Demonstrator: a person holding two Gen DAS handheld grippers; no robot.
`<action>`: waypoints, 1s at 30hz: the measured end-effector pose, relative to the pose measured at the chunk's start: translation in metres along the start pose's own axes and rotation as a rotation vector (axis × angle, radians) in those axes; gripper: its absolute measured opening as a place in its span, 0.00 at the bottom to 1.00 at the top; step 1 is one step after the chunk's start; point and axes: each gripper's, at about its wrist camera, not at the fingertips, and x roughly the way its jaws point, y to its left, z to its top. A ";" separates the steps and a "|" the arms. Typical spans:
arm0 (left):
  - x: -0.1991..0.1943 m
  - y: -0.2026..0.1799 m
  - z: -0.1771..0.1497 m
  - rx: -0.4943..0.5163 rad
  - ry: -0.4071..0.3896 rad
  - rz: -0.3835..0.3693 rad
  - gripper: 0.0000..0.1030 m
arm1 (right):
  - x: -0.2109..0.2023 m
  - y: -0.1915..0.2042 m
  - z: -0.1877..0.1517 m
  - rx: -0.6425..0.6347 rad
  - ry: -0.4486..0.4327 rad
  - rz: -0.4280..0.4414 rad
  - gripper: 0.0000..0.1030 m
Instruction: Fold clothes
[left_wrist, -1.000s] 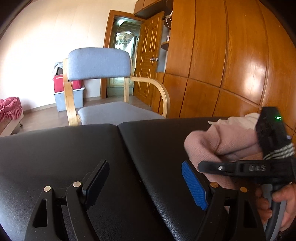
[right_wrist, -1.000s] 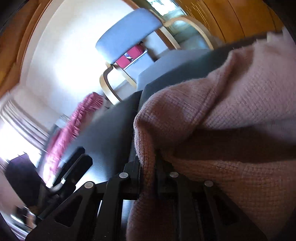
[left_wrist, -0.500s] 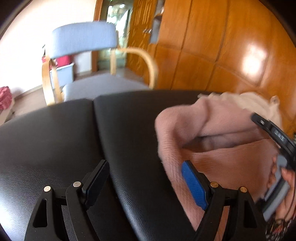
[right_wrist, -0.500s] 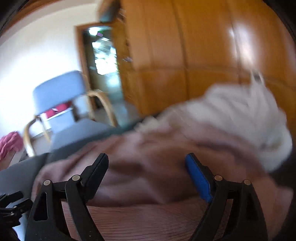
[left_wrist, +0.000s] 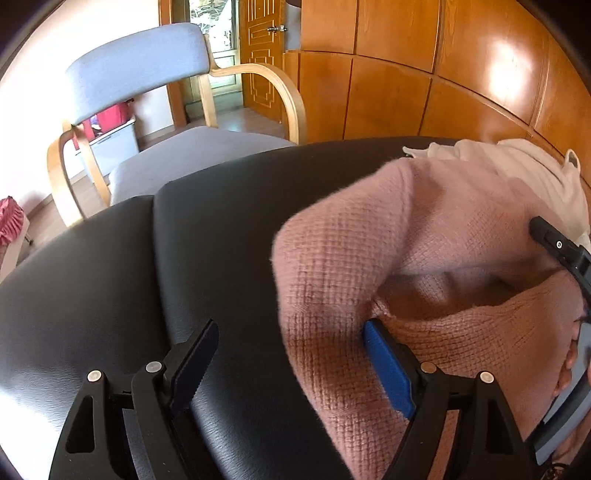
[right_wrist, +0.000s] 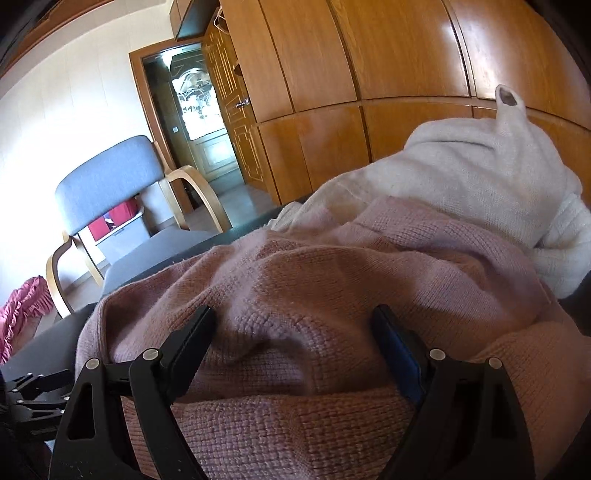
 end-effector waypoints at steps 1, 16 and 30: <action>0.002 0.004 -0.002 -0.047 -0.016 -0.028 0.80 | -0.004 -0.001 -0.002 0.001 -0.001 0.002 0.86; -0.032 -0.008 -0.012 0.030 -0.110 -0.090 0.10 | -0.008 -0.001 -0.002 0.012 -0.030 0.020 0.86; -0.176 0.101 -0.015 -0.167 -0.376 -0.127 0.08 | -0.085 0.037 0.018 -0.101 -0.163 0.187 0.86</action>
